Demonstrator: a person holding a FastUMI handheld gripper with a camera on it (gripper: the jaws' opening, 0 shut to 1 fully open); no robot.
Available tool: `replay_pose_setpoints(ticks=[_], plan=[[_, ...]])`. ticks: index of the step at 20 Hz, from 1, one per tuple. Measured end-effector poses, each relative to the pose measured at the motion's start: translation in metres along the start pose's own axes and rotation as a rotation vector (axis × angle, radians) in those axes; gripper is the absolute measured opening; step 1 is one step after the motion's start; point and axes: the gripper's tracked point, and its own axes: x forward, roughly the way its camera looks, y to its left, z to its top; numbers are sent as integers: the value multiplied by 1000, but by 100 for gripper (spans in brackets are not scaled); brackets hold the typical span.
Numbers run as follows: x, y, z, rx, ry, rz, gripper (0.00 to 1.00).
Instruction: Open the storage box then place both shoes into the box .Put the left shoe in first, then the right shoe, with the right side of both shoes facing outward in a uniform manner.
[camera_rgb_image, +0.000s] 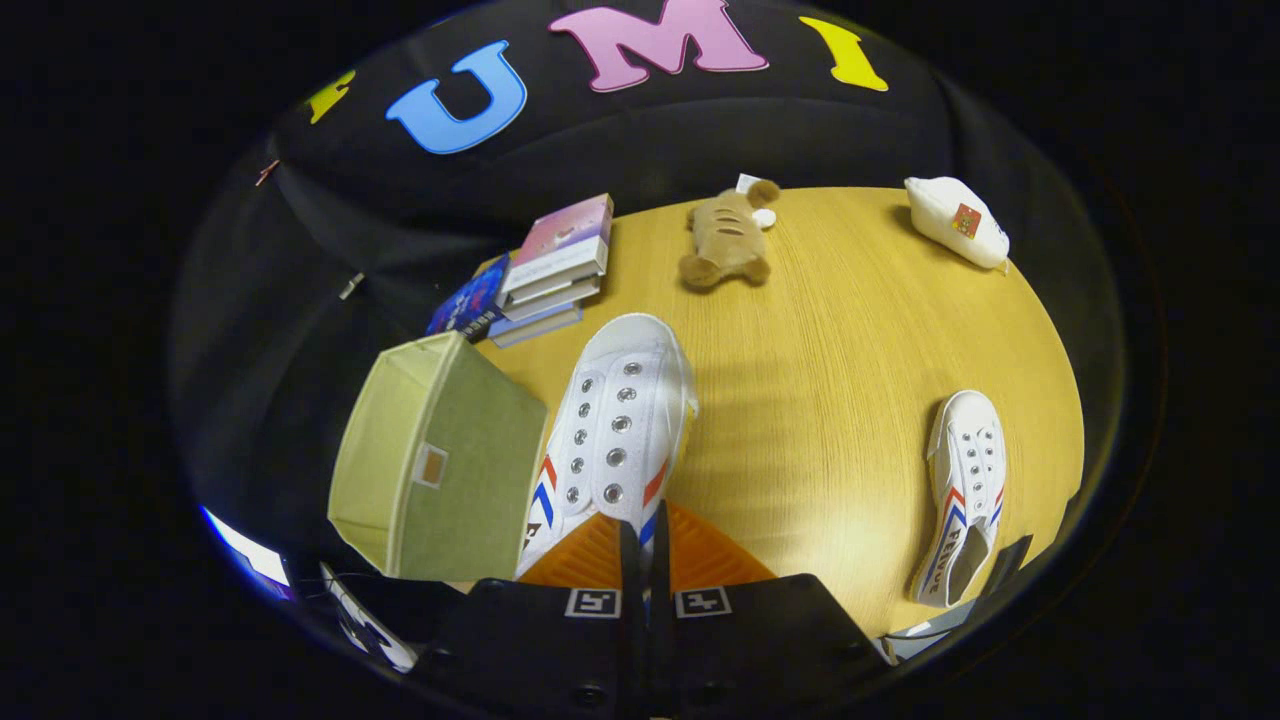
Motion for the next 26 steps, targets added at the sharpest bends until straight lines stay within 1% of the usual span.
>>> replay_pose_setpoints(ticks=[3,7,9,13,15,21,26], plan=[[-22,40,27,12,-50,72,5],[-40,112,45,63,-60,212,5],[-33,145,47,63,-47,260,5],[-8,201,41,55,-30,310,5],[6,219,35,61,-23,312,5],[50,257,-3,59,34,272,5],[85,258,-33,41,86,195,5]])
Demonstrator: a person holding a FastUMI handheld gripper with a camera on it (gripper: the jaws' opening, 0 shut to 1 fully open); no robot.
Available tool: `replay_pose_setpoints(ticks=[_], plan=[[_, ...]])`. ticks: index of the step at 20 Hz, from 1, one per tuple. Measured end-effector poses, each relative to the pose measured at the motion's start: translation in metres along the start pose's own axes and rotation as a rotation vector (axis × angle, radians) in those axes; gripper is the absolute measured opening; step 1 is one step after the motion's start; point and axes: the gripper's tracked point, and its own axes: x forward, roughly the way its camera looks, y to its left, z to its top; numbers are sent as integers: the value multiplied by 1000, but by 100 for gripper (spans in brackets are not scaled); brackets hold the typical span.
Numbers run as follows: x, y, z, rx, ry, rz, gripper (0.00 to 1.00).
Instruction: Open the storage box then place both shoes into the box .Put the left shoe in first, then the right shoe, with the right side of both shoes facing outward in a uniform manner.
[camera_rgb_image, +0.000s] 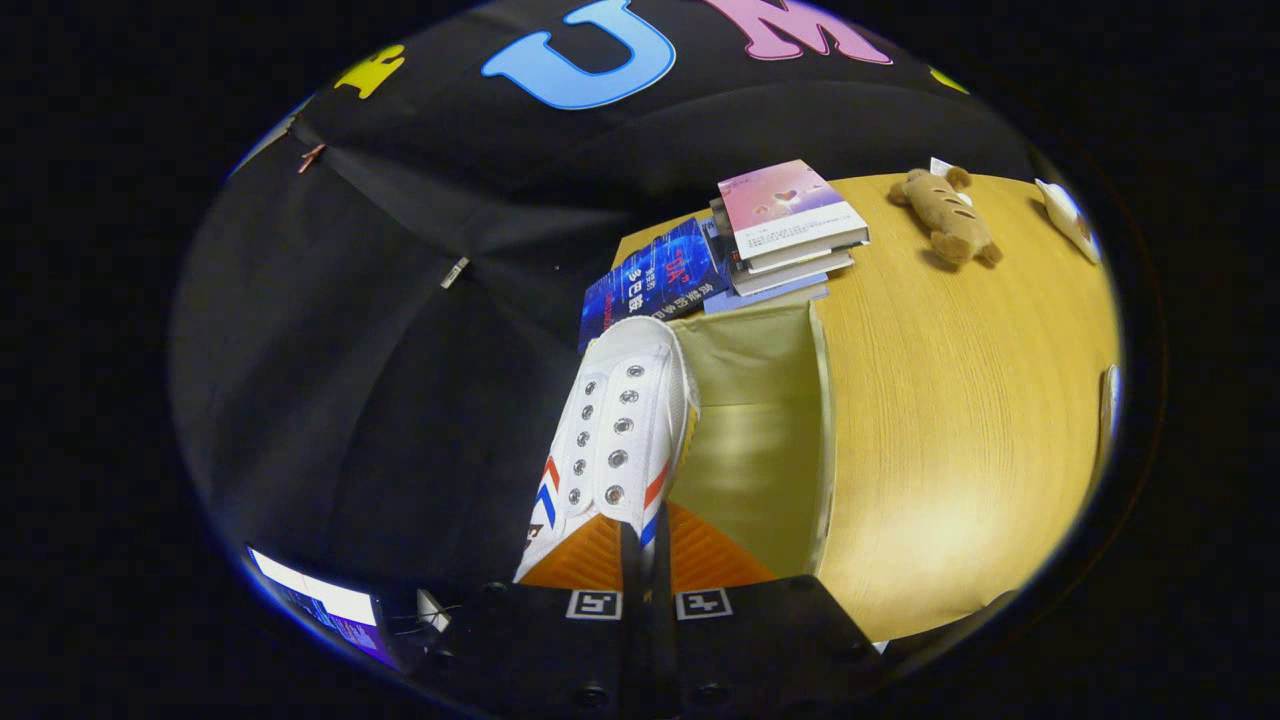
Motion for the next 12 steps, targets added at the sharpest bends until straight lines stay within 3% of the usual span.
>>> replay_pose_setpoints(ticks=[8,9,11,12], plan=[[40,-5,-24,18,67,-77,5],[42,0,-28,26,83,-56,7],[38,23,-22,53,56,34,32],[34,25,-14,43,20,55,52]])
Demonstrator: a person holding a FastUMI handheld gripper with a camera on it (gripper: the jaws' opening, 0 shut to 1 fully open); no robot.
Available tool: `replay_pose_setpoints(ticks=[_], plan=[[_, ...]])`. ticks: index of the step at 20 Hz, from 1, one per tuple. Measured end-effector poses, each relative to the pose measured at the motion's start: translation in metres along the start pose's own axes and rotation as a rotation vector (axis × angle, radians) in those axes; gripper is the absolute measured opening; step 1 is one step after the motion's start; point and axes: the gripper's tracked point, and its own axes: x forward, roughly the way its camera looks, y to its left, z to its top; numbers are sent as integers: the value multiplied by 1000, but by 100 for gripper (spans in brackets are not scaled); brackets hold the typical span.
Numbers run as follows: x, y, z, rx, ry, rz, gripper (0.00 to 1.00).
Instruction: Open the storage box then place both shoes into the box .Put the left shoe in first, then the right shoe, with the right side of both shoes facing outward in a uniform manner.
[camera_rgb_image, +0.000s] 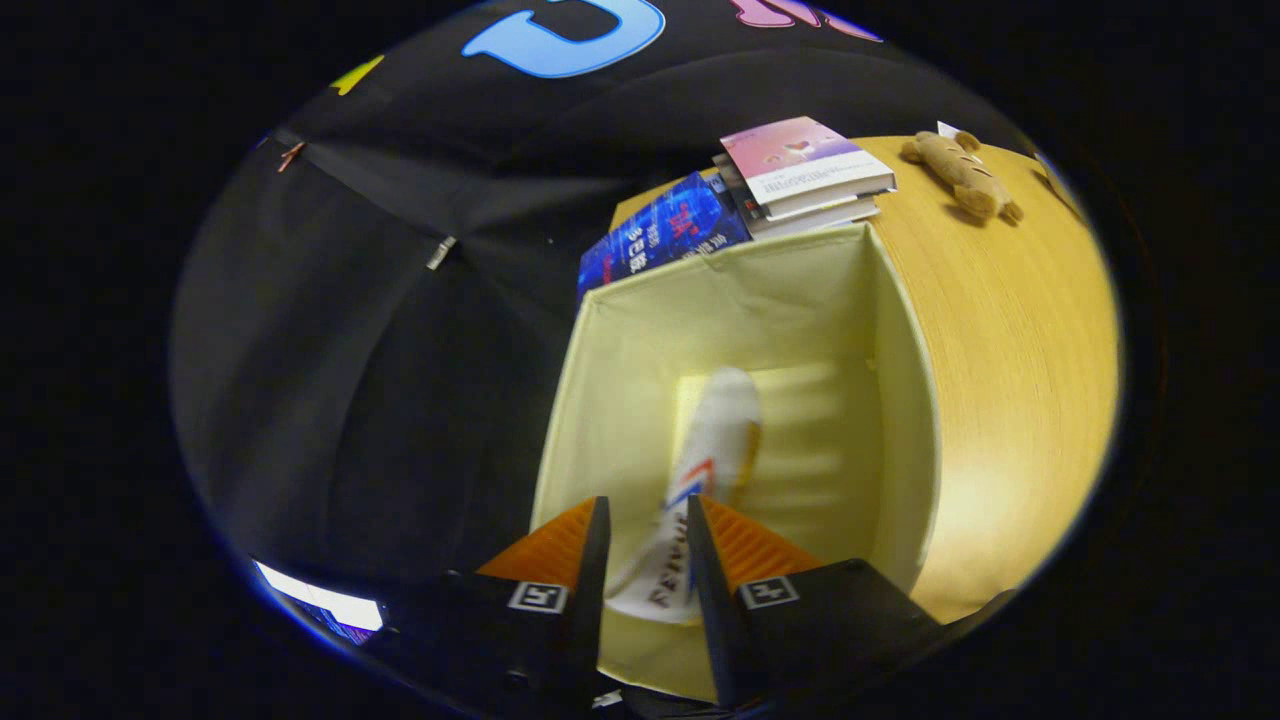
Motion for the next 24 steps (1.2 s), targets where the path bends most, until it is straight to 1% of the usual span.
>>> replay_pose_setpoints(ticks=[2,4,6,8,13,17,24], plan=[[-11,-5,5,-50,-32,3,92],[-27,-20,7,-105,-39,-18,97],[-48,-34,12,-153,-60,-29,99],[-73,-48,20,-199,-96,-33,99],[-140,-110,48,-311,-187,-110,99],[-192,-188,64,-359,-224,-221,99],[-273,-330,72,-319,-224,-392,99]])
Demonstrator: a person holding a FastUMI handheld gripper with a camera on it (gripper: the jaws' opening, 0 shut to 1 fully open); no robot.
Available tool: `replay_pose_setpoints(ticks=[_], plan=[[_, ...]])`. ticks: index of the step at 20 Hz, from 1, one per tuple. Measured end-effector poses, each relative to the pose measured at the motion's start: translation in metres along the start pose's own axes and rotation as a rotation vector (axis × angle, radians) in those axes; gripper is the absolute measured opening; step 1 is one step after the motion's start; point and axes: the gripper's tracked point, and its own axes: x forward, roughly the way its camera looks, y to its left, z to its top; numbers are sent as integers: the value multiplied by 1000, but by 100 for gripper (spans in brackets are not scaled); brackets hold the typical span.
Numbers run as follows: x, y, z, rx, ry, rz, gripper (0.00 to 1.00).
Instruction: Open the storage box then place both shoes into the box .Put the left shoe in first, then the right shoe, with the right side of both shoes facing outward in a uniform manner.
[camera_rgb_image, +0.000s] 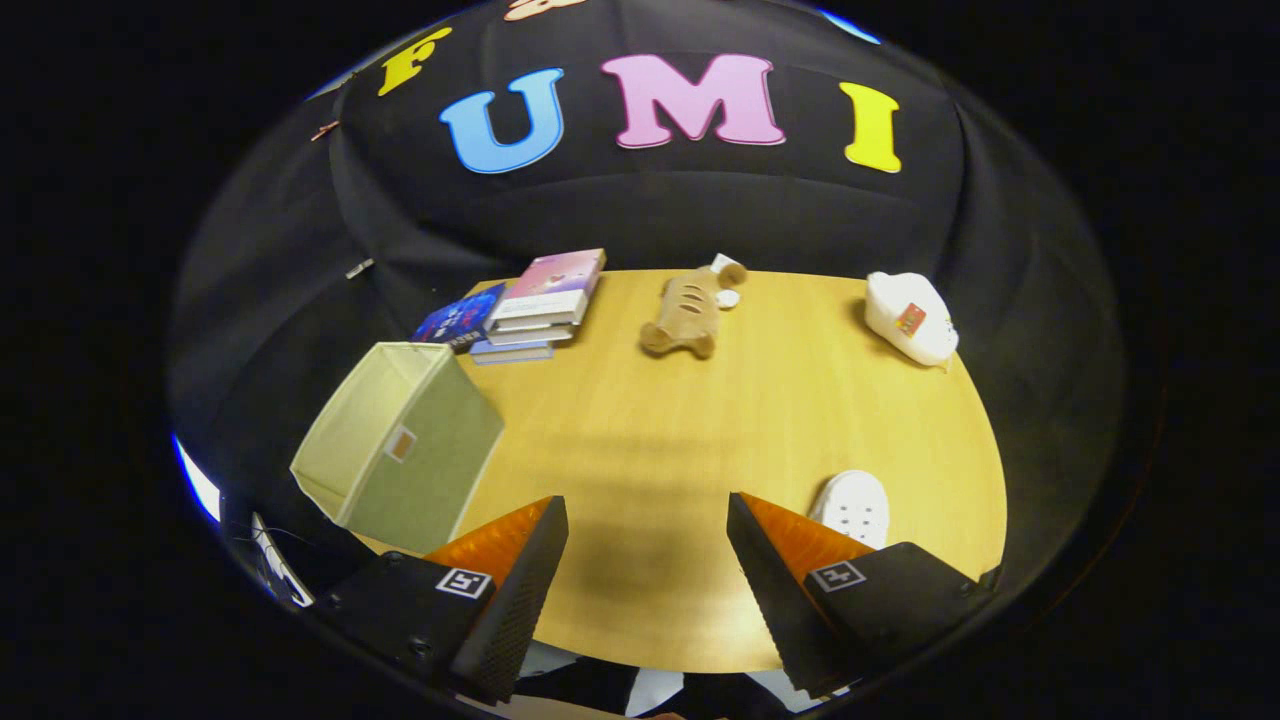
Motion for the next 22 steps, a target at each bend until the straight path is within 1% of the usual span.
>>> replay_pose_setpoints(ticks=[2,4,8,13,15,16,19,21,22], plan=[[-3,-41,-18,9,30,-40,99],[-3,-76,-39,14,70,-64,99],[1,-131,-81,-20,162,-104,99],[19,-162,-114,-93,233,-97,99],[27,-176,-123,-122,246,-110,99],[30,-181,-129,-113,258,-111,97],[42,-189,-151,-60,318,-109,97],[46,-191,-153,-56,323,-106,96],[49,-190,-150,-53,308,-99,93]])
